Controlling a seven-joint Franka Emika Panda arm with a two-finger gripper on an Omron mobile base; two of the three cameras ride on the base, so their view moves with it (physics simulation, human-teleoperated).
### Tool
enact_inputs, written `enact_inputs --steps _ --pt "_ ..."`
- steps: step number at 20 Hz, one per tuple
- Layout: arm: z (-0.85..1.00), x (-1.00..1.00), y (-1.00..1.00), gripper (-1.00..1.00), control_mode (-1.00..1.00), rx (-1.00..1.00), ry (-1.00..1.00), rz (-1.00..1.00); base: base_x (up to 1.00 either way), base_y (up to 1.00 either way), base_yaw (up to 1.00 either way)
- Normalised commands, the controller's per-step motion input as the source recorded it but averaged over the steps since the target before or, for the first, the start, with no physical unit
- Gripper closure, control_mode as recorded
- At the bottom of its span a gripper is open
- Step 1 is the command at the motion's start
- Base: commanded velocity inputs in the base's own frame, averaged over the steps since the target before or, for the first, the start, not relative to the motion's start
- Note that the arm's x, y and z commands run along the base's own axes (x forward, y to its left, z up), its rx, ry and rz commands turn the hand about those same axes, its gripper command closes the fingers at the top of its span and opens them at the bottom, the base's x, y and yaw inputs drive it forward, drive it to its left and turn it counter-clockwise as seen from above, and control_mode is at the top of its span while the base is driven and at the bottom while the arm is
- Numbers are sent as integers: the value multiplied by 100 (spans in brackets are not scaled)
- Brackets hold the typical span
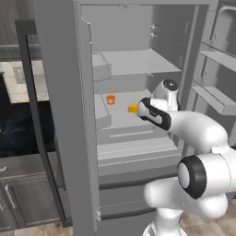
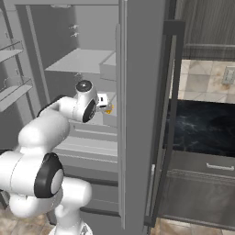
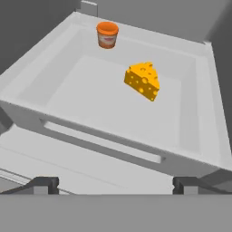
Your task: Pick the cheese from the fridge and the cheese grater from the cabinet and place them next to the salad bowl.
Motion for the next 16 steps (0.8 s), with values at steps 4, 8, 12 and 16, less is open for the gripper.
enact_inputs --steps 4,8,12,16 --pt "-2 47 -1 -100 -100 0 0 4 0 0 0" --pt "0 46 -1 -100 -100 0 7 2 0 0 0" --pt "-4 45 0 -100 -100 0 3 1 0 0 0" --pt "-9 49 -4 -100 -100 0 3 1 0 0 0"
